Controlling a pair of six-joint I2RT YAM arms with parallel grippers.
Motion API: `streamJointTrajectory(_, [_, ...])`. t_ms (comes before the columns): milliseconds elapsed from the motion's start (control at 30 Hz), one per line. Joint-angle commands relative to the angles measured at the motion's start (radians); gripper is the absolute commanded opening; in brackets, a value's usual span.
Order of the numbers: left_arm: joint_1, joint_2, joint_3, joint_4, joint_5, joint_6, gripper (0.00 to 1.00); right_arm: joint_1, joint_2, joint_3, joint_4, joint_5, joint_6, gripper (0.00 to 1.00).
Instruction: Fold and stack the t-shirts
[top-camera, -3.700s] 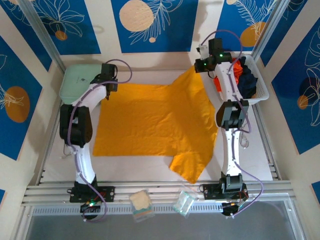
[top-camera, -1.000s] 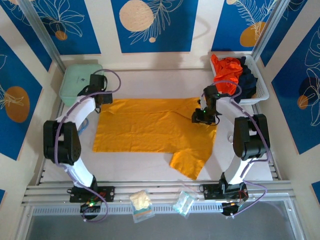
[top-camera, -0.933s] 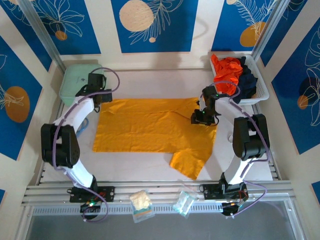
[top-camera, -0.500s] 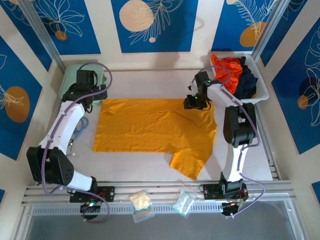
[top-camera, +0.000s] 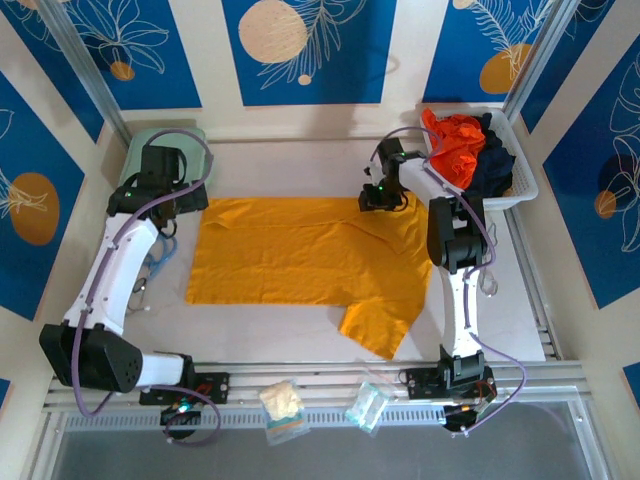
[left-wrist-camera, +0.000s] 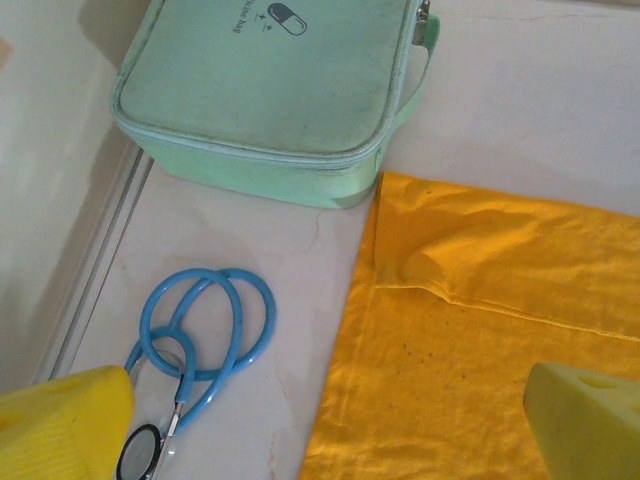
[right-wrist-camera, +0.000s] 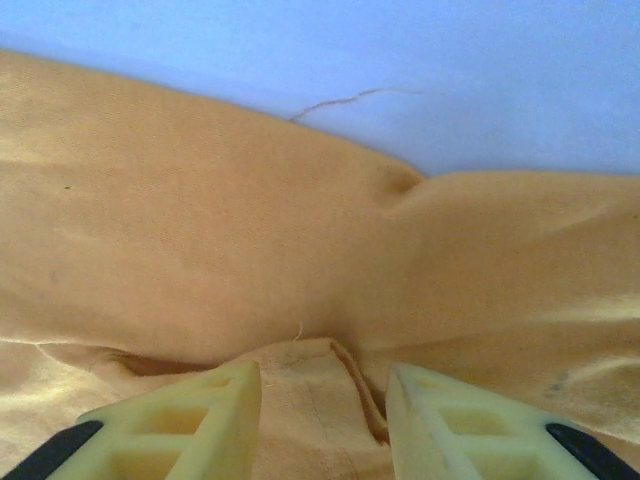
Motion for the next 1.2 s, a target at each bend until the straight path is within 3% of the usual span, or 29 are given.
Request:
streamJointTrajectory(0, [-0.005, -0.01, 0.002, -0.029, 0.028, -0.019, 0.99, 0.005, 0.033, 0.029, -0.032, -0.043, -0.014, 0.36])
streamJointTrajectory(267, [-0.005, 0.001, -0.001, -0.028, 0.037, -0.017, 0.99, 0.011, 0.059, 0.053, -0.046, -0.053, -0.01, 0.33])
streamJointTrajectory(533, [-0.004, -0.005, 0.005, -0.031, 0.04, -0.017, 0.99, 0.018, 0.042, 0.067, -0.068, -0.056, -0.004, 0.0])
streamJointTrajectory(900, [-0.005, -0.015, 0.016, -0.039, 0.043, -0.015, 0.99, 0.058, -0.109, -0.032, -0.072, -0.016, 0.07, 0.0])
streamJointTrajectory(1167, [-0.005, -0.017, -0.021, -0.018, 0.061, -0.011, 0.99, 0.177, -0.215, -0.193, -0.045, 0.067, 0.281, 0.0])
